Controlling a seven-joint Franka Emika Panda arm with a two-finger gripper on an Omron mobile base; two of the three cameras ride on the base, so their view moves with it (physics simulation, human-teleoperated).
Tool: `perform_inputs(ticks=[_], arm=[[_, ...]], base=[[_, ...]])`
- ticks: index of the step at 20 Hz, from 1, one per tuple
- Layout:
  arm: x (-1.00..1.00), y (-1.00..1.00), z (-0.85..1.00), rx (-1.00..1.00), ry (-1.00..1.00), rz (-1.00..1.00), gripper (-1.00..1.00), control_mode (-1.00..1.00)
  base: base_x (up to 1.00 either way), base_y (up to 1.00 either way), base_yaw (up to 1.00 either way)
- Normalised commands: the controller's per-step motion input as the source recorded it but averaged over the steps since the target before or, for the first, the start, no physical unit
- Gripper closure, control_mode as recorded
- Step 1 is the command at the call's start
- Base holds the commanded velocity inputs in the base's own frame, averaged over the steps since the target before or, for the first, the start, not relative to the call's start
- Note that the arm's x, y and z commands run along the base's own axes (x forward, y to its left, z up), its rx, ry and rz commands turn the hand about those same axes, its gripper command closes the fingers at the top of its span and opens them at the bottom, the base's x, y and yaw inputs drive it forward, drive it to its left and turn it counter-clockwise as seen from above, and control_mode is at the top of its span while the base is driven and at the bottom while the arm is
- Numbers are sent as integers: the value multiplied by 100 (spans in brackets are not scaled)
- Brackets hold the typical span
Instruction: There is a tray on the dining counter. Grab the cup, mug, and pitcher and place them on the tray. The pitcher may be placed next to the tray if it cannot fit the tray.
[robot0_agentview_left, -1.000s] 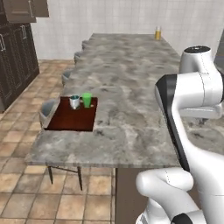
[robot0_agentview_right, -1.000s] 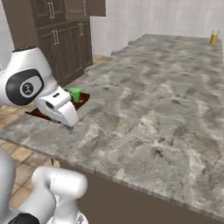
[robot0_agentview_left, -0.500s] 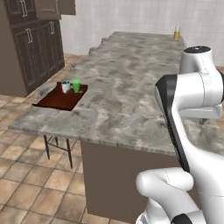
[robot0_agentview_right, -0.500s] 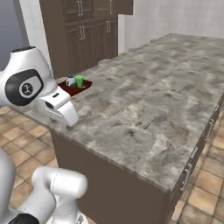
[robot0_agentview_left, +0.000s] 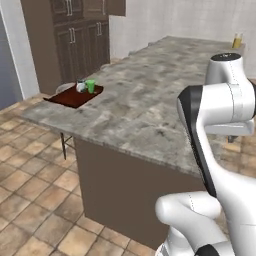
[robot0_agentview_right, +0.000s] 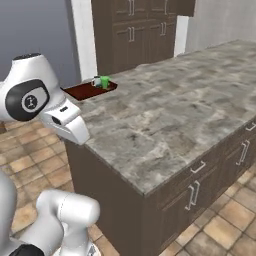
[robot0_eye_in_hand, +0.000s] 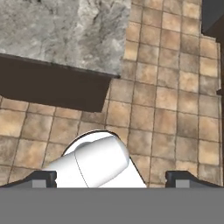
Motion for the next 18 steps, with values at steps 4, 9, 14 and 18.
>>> perform_inputs(ticks=[4,9,14,18], arm=[[0,0,0,0,0,0,-100,100],[0,0,0,0,0,0,-100,100],[0,0,0,0,0,0,-100,100],[0,0,0,0,0,0,-100,100]], base=[[-17,-100,48],[-2,-100,45],[0,-100,40],[0,-100,42]])
